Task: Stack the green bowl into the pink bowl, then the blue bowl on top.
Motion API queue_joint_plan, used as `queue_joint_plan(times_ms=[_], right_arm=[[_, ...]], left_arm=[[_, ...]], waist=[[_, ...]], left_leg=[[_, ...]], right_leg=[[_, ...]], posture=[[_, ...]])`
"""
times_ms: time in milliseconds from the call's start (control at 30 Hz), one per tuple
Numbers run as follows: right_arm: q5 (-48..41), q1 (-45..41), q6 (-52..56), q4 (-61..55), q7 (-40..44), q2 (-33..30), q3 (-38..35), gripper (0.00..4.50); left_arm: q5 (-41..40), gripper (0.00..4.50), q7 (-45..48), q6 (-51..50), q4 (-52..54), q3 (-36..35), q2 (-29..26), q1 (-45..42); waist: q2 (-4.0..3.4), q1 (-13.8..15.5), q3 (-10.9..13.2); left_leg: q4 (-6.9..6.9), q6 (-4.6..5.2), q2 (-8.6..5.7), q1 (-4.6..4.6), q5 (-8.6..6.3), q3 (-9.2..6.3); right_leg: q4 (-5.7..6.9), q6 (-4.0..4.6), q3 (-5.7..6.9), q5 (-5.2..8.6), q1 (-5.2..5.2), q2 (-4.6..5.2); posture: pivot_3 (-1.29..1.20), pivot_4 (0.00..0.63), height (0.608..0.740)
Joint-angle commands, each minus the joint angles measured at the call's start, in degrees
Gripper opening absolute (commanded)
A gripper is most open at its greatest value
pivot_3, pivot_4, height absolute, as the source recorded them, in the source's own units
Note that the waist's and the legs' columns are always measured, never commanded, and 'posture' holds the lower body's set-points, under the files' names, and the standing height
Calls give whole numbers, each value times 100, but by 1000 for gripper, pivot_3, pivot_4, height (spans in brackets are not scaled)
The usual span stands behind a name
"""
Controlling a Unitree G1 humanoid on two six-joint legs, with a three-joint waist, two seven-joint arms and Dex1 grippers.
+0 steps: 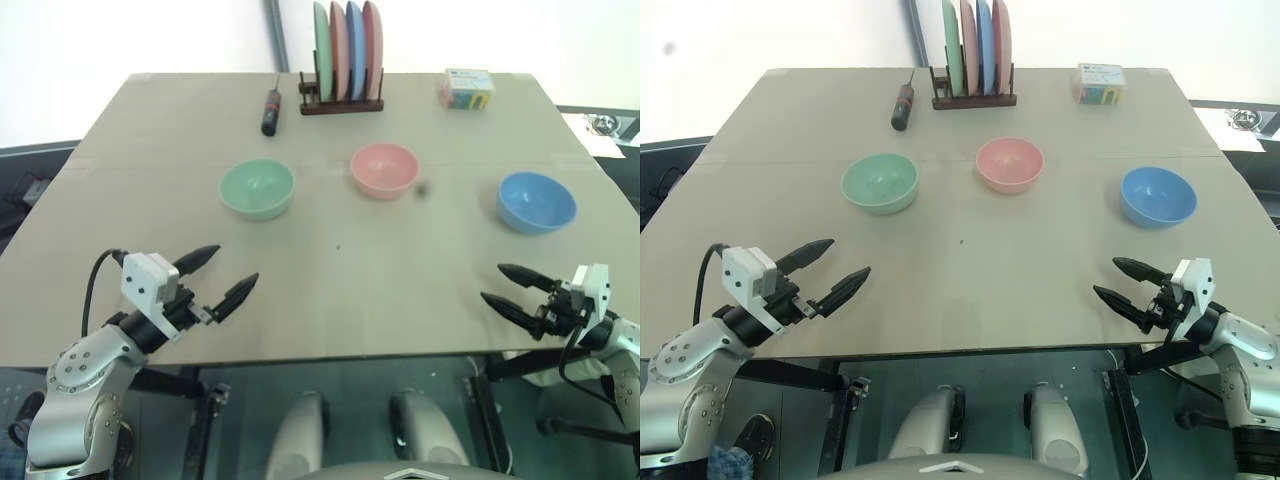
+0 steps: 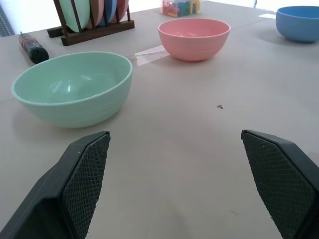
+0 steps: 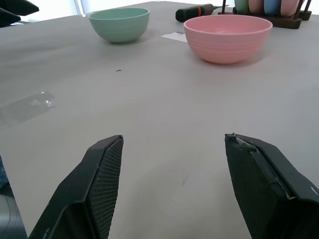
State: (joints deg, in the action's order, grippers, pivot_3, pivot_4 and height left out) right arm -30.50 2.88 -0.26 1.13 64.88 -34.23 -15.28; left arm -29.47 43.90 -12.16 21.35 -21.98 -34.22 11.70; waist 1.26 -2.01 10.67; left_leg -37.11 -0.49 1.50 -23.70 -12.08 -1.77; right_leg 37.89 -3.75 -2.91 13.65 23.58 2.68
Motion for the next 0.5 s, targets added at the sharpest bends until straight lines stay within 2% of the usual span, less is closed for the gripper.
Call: queue_joint_plan(times_ms=[33, 500], right_arm=[[-41, 107, -130, -221, 44, -113, -194, 3409], [73, 144, -117, -304, -82, -229, -144, 3409]], left_arm=[[-83, 4479, 4, 92, 31, -55, 19, -108], [-170, 4479, 40, 49, 125, 43, 83, -219]], waist=[[0, 1, 0], [2, 15, -2]], left_leg=[[0, 0, 0, 0, 0, 0], [0, 0, 0, 0, 0, 0]], right_leg=[[0, 0, 0, 0, 0, 0], [0, -1, 0, 1, 0, 0]], posture=[[0, 150, 740], [0, 150, 740]])
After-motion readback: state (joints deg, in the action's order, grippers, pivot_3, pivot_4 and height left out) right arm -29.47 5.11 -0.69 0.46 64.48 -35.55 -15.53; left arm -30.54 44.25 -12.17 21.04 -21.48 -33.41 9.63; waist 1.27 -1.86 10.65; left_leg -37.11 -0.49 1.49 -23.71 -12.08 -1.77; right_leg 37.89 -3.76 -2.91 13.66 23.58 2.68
